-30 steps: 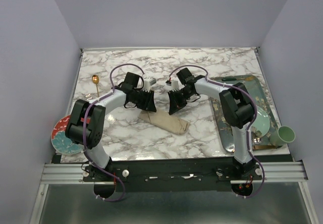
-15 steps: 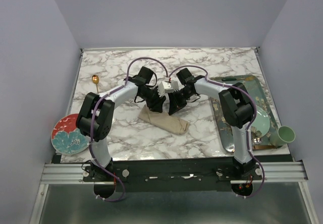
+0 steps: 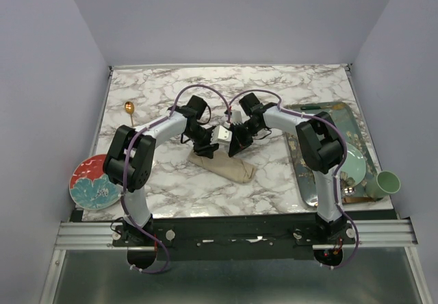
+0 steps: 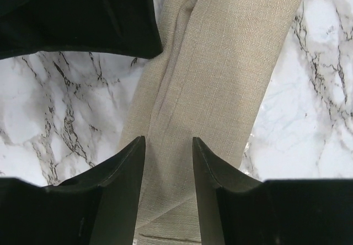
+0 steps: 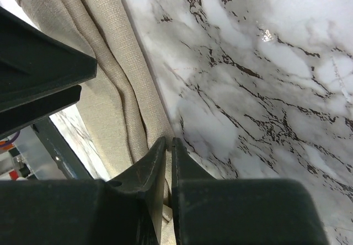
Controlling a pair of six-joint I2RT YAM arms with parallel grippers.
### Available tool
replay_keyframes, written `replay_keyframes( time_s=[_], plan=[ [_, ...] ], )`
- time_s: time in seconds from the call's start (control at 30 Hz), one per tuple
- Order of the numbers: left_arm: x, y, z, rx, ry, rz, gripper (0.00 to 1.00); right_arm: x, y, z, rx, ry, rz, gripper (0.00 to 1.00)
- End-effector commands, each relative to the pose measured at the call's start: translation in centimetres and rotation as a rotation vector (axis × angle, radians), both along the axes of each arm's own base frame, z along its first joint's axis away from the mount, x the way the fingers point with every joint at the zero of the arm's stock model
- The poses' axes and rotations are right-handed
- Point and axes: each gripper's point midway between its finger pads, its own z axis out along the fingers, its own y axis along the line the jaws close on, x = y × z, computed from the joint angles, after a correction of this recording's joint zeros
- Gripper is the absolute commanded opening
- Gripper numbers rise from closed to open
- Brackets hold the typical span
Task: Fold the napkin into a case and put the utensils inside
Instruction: Smooth out the smaller rectangle-folded napkin at the center of the board.
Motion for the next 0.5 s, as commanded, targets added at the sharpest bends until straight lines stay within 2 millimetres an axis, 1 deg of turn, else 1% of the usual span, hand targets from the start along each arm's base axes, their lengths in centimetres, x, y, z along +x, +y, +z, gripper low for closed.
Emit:
replay_keyframes(
  time_s=[0.0, 0.07, 0.3, 0.47],
  plan=[
    [-0.2, 0.2, -0.6, 0.016, -0.072, -0.13, 0.47, -0.2, 0.6, -0.2, 0.024, 0.029, 0.01, 0.16],
    [-0.6, 0.3, -0.8, 0.029, -0.065, -0.153, 0.46, -0.2, 0.7, -0.1, 0.027, 0.031, 0.013, 0.15],
    [-0.7, 0.2, -1.7, 0.074, -0.066, -0.201, 0.43, -0.2, 0.9, 0.1, 0.041, 0.027, 0.02, 0.15],
    [-0.5, 0.1, -1.2, 0.064, -0.079, -0.191, 0.43, -0.2, 0.9, 0.1, 0.042, 0.025, 0.027, 0.15]
  ],
)
